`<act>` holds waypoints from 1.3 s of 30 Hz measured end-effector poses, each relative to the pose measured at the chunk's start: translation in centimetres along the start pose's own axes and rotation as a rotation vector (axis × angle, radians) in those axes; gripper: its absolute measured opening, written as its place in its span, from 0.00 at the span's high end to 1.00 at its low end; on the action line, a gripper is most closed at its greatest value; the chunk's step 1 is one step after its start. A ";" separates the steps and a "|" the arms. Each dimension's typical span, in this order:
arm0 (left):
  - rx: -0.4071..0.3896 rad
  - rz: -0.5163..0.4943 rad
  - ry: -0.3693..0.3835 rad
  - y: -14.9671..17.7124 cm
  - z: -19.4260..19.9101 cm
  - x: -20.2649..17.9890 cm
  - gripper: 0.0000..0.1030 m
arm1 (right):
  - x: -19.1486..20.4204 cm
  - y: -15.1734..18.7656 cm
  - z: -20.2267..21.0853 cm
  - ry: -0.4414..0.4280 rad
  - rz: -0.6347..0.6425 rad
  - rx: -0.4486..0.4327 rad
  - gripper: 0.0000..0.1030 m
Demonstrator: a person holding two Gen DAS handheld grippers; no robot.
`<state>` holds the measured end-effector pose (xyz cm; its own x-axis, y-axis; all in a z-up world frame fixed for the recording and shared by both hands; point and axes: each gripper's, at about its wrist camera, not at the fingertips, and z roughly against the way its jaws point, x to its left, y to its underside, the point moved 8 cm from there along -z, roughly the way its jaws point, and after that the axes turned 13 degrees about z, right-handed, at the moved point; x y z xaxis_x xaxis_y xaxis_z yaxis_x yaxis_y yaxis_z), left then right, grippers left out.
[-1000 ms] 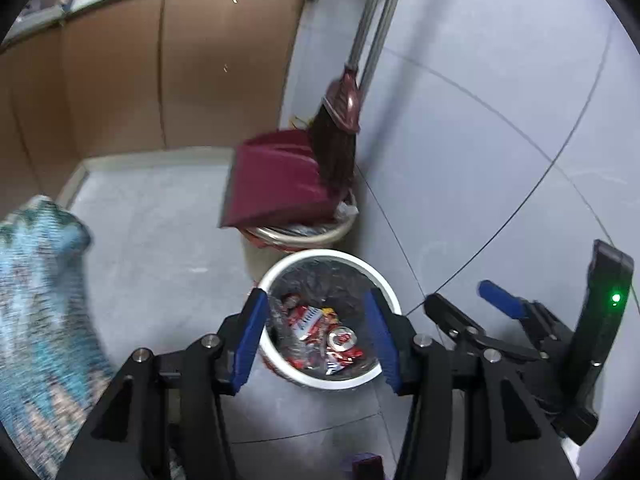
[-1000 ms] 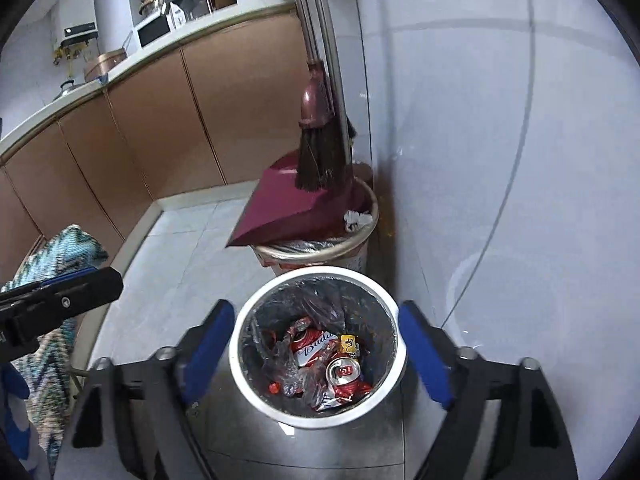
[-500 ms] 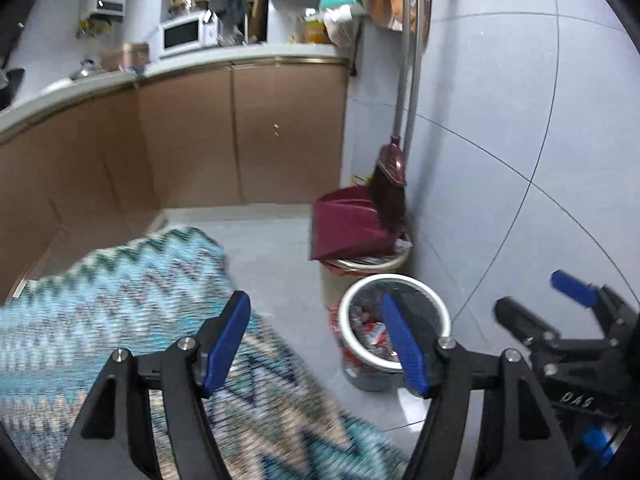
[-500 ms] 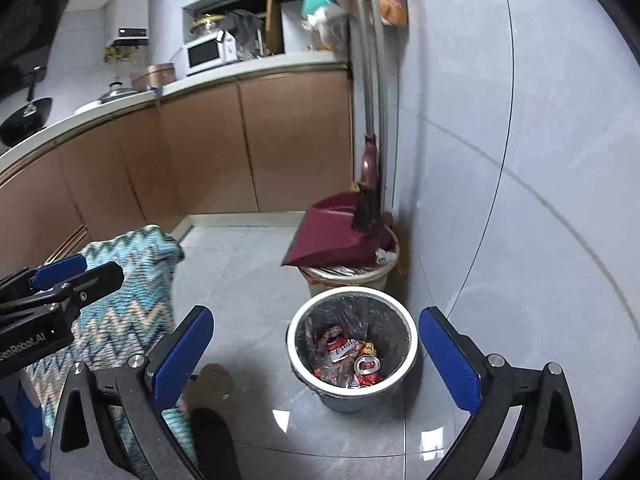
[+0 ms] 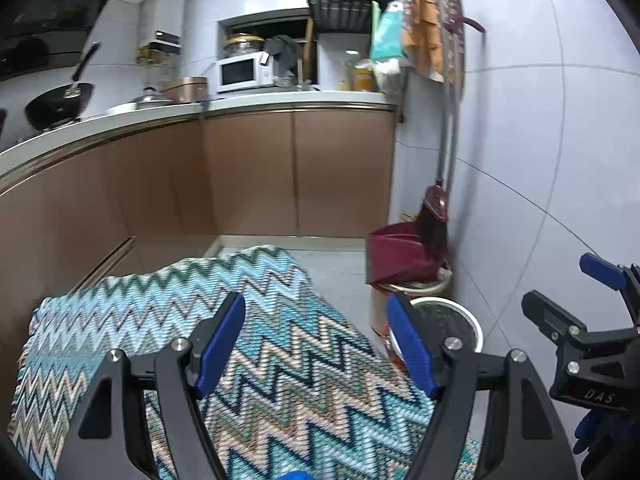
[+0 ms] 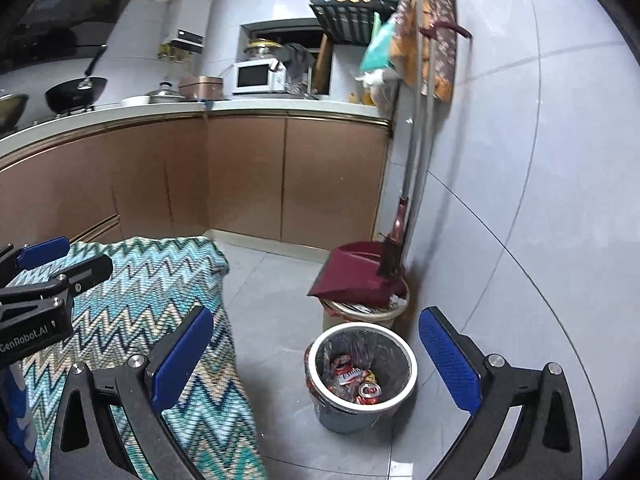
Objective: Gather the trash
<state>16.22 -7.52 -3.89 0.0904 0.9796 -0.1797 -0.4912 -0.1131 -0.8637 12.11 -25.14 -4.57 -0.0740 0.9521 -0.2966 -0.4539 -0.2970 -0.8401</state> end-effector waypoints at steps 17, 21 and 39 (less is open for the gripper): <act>-0.062 0.096 -0.095 -0.1 2.8 5.5 0.23 | 3.2 -1.5 1.5 -0.022 0.052 -0.032 0.00; -0.076 0.110 -0.099 -0.4 3.4 6.4 0.22 | 3.4 -1.8 1.6 -0.024 0.061 -0.037 0.00; -0.104 0.109 -0.127 -0.7 4.4 7.5 0.20 | 4.1 -1.8 1.6 -0.043 0.070 -0.025 0.00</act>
<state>13.46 0.67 -2.61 -0.0718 0.9729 -0.2196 -0.3995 -0.2298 -0.8874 11.20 -20.64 -3.57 -0.1428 0.9312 -0.3354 -0.4237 -0.3638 -0.8295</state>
